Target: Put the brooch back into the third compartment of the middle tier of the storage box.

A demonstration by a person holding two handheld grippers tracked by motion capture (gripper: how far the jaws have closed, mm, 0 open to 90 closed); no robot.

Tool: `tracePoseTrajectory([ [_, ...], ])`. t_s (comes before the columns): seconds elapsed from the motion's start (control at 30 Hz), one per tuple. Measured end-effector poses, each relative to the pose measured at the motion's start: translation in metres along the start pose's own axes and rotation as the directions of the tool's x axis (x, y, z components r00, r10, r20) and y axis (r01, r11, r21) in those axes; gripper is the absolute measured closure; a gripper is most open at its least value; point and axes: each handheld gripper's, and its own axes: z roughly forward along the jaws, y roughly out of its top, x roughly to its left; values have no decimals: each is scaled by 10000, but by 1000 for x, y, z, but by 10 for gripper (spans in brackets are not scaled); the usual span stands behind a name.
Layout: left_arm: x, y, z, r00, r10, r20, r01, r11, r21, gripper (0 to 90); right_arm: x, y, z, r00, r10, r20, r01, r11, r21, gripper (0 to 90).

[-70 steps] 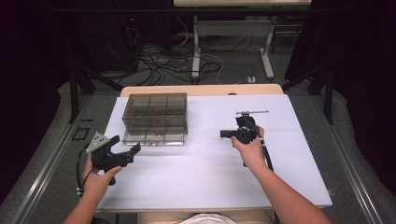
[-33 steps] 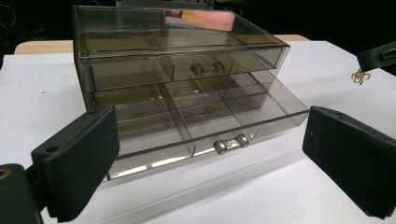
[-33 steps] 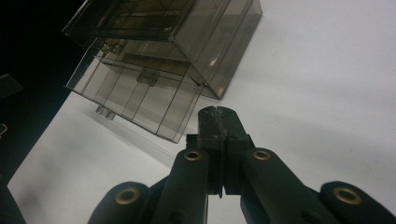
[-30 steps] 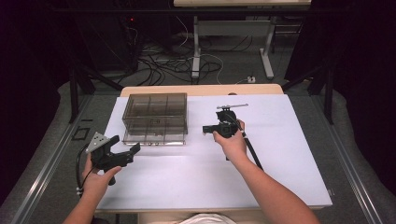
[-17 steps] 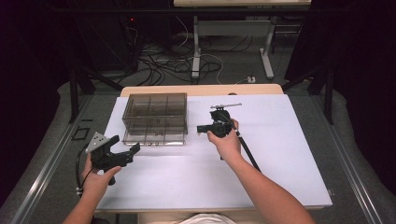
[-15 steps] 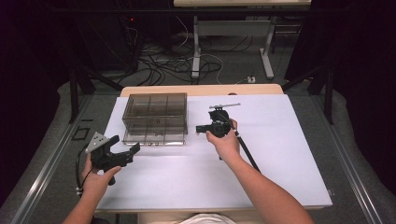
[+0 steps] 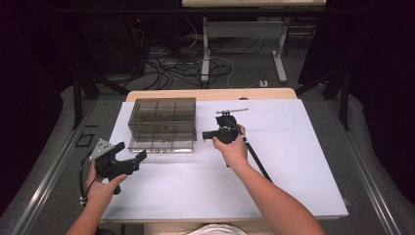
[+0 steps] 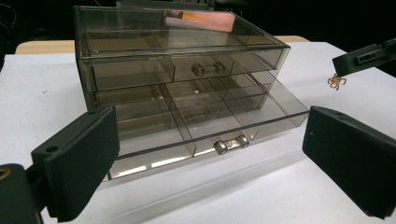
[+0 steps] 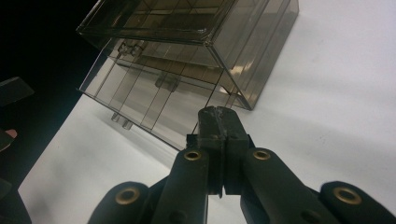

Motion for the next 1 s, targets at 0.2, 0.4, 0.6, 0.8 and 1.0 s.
tracePoseTrajectory([
  [0.2,0,0,0,10000,-22,-17,22,10000,-6,42,3,1,6,9999,-26,-130,25,10000,-73,898],
  [0.4,1,0,0,10000,-35,-32,35,10000,-14,42,9,2,12,9997,-146,-171,147,9999,56,897],
  [0.6,2,0,0,10000,-69,-35,69,10000,-29,43,13,2,19,9992,-287,-282,290,9995,106,898],
  [0.8,2,0,0,10000,-31,-51,31,10000,-37,43,16,1,23,9989,-313,-360,316,9995,58,897],
  [1.0,2,0,-1,10000,-52,-35,51,10000,-50,43,20,-1,28,9983,-412,-416,415,9991,46,897],
])
